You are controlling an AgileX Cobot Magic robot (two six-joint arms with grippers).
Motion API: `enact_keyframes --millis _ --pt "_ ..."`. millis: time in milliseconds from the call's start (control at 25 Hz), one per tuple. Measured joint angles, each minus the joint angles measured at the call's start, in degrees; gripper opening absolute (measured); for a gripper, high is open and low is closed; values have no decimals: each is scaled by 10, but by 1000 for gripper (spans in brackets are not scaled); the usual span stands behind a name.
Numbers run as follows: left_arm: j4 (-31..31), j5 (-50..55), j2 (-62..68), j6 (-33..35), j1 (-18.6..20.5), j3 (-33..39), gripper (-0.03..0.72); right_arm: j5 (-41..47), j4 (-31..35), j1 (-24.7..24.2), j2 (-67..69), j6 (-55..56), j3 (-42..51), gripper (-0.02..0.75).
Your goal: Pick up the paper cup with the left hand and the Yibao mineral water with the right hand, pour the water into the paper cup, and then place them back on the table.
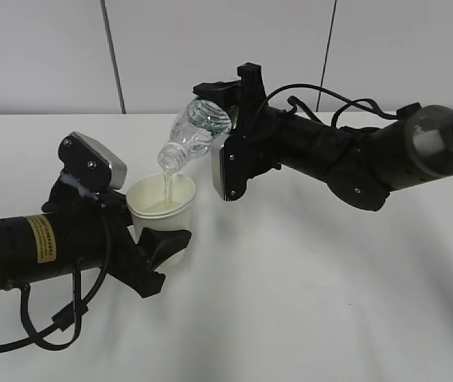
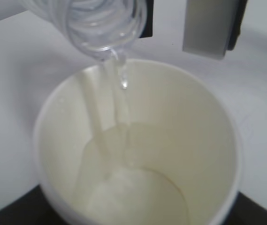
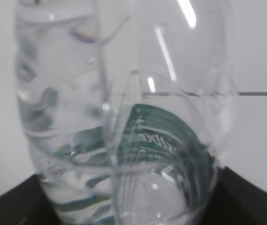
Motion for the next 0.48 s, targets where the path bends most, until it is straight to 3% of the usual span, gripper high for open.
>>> enact_keyframes --millis 480 --pt "0 1 0 0 0 0 413 0 0 0 0 0 0 470"
